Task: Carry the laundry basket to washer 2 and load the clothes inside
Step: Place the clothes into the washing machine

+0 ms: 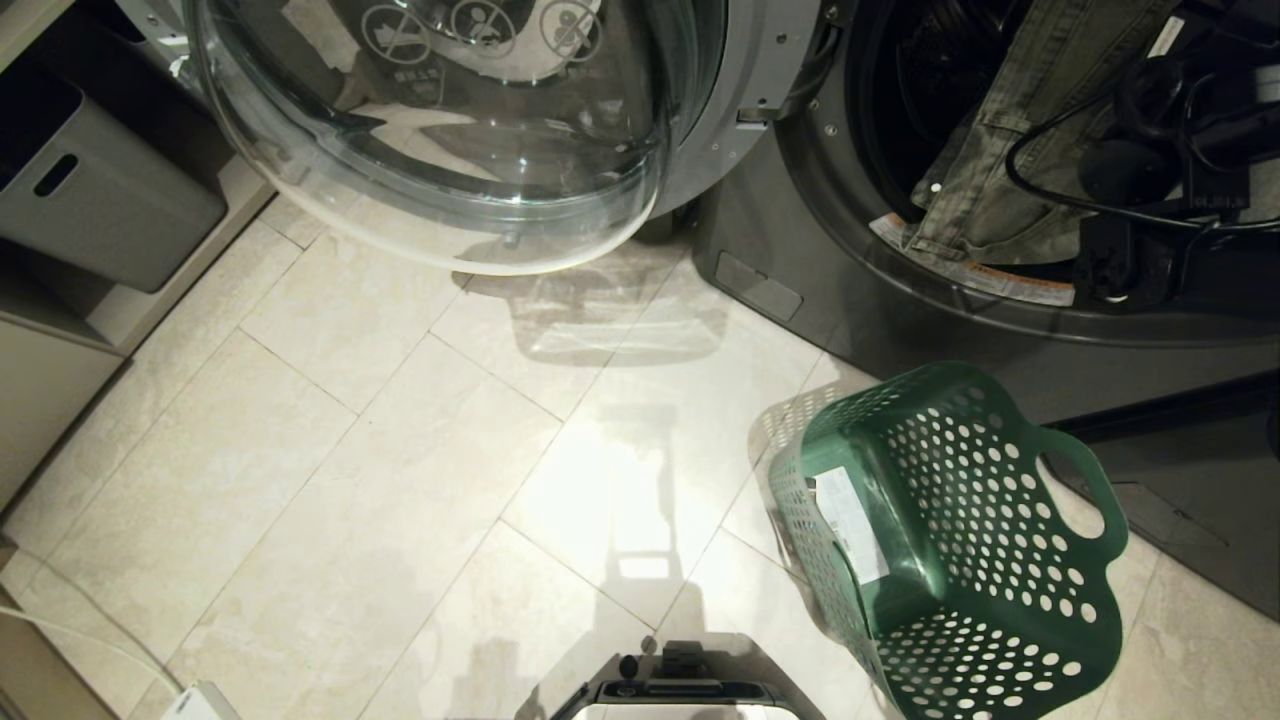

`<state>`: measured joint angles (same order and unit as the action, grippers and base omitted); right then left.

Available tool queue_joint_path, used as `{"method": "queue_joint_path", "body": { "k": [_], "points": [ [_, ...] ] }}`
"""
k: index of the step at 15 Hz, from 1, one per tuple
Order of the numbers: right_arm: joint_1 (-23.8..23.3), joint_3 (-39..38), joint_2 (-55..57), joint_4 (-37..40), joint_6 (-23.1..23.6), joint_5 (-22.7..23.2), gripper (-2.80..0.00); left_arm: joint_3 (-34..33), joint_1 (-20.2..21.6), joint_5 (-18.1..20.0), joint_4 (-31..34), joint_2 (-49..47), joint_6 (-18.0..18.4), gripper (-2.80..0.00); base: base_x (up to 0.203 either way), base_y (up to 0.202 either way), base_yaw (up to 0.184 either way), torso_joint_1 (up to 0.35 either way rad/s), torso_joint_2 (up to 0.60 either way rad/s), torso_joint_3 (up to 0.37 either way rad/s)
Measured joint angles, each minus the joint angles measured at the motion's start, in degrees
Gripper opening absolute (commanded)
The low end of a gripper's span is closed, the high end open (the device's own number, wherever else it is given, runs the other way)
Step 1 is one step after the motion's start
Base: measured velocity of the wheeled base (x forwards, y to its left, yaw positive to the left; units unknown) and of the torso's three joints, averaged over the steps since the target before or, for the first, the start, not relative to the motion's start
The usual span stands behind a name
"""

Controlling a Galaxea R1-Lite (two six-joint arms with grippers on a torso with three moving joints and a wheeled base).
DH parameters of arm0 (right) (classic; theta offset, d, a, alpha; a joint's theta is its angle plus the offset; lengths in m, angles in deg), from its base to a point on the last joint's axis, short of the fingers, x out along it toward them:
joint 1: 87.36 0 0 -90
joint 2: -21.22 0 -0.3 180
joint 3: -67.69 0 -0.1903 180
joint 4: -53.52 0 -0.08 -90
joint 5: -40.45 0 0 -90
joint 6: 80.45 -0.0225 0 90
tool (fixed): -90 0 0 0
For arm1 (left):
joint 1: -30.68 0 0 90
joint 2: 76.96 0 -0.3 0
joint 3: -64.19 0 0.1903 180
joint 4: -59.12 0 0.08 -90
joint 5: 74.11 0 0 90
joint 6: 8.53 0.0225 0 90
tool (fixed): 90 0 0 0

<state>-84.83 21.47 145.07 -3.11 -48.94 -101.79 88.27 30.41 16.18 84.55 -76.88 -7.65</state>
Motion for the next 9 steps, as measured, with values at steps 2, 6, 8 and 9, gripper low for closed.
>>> {"method": "queue_joint_path", "body": {
  "k": [2, 6, 8, 9],
  "points": [
    [0.53, -0.05, 0.82, 4.3, -4.62, -4.54, -2.8, 0.0, 0.0, -0.02, 0.0, 0.0, 0.0, -2.8, 0.0, 0.0, 0.0, 0.0, 0.0, 0.0],
    [1.52, -0.04, 1.86, 13.79, -11.46, -9.8, -2.8, 0.0, 0.02, 0.0, -0.02, 0.0, 0.0, -2.8, 0.0, 0.0, 0.0, 0.0, 0.0, 0.0],
    [1.68, 0.28, 1.84, 21.67, -12.59, -9.78, -2.8, 0.0, 0.02, -0.01, -0.02, 0.0, 0.0, -2.8, 0.0, 0.0, 0.0, 0.0, 0.0, 0.0],
    [1.69, 0.46, 1.76, 26.13, -13.87, -9.78, -2.8, 0.0, 0.0, -0.01, -0.02, 0.0, 0.0, -2.8, 0.0, 0.0, 0.0, 0.0, 0.0, 0.0]
  ]
}}
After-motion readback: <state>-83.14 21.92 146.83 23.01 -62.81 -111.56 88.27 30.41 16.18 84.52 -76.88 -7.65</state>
